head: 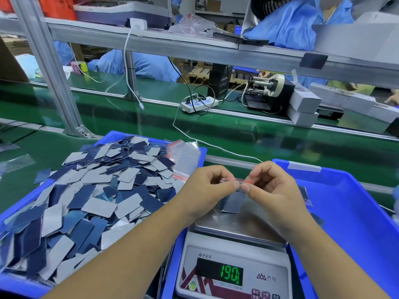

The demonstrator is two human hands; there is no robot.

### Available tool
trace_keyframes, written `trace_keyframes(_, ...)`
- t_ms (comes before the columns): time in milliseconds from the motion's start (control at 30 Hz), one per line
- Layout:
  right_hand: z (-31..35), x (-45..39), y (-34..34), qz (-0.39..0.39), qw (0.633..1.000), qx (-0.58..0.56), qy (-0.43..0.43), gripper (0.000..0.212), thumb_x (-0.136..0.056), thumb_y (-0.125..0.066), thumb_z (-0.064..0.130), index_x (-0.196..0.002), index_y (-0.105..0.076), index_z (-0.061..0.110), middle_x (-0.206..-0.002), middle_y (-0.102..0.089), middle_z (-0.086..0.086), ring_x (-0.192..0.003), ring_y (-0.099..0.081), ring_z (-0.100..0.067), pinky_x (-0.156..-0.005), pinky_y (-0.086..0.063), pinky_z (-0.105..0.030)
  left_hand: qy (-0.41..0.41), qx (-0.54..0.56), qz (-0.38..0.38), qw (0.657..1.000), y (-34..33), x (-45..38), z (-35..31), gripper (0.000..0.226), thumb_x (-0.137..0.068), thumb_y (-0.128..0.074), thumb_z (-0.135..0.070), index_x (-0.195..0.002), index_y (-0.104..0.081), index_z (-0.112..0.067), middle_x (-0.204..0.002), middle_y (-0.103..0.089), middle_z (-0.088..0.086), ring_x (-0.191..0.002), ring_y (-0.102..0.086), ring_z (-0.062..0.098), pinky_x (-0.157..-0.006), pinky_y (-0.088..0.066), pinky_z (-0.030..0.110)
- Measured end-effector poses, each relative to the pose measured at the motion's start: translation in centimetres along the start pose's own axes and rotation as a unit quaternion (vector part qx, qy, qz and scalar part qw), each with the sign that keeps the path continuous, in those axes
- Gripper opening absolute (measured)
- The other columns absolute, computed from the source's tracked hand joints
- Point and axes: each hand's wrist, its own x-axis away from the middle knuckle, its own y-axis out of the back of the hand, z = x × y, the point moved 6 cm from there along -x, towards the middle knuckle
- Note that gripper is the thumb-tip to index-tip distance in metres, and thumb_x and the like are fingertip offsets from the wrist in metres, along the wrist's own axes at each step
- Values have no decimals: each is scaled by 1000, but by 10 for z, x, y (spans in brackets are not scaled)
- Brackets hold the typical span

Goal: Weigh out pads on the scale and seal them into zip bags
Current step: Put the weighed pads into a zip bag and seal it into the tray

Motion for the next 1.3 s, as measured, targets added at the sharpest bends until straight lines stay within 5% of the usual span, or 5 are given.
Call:
trace_keyframes(233, -8, -1, 3, 4, 996, -72, -61, 17, -72, -71, 6, -81, -66, 19, -71, -59, 0, -68, -53, -13, -65, -47, -23, 27, 22, 3, 999, -1, 0, -1, 8, -75, -69, -25, -73, -66, -17, -67, -51, 1, -71, -39, 21, -61, -32, 30)
trace_keyframes(600, -8, -1, 1, 13, 997, -58, -53, 42, -79, -69, -16, -75, -66, 26, -72, -61, -3, -70, -56, -15, -67, -50, -24, 37, 10, 32, 999, -4, 3, -1, 8, -76, -67, -27, -71, -63, -21, -64, -50, -5, -60, -39, 10, -56, -33, 21)
trace_keyframes(833, 1, 2, -3, 10, 999, 41, 4, 35, -80, -71, -13, -77, -62, 21, -75, -65, -1, -73, -59, -19, -71, -52, -33, 35, -12, 29, 999, -5, 4, -2, 8, -77, -66, -29, -71, -67, -23, -67, -59, -5, -65, -48, 9, -60, -40, 16)
trace_keyframes(1100, 3, 3, -7, 29, 998, 44, -16, 19, -75, -70, 10, -78, -66, 28, -72, -60, 8, -70, -53, -9, -67, -49, -22, 30, -25, 38, 999, -3, 4, -3, 10, -82, -69, -23, -73, -66, -22, -61, -51, -8, -57, -39, 7, -52, -35, 15)
trace_keyframes(1300, 2, 3, -2, 7, 1000, 26, 2, 39, -80, -72, -10, -76, -66, 28, -70, -62, 6, -68, -55, -10, -65, -50, -21, -25, -55, 23, 998, -2, 3, -8, 7, -78, -68, -31, -71, -68, -28, -60, -53, -14, -57, -44, 5, -57, -39, 15)
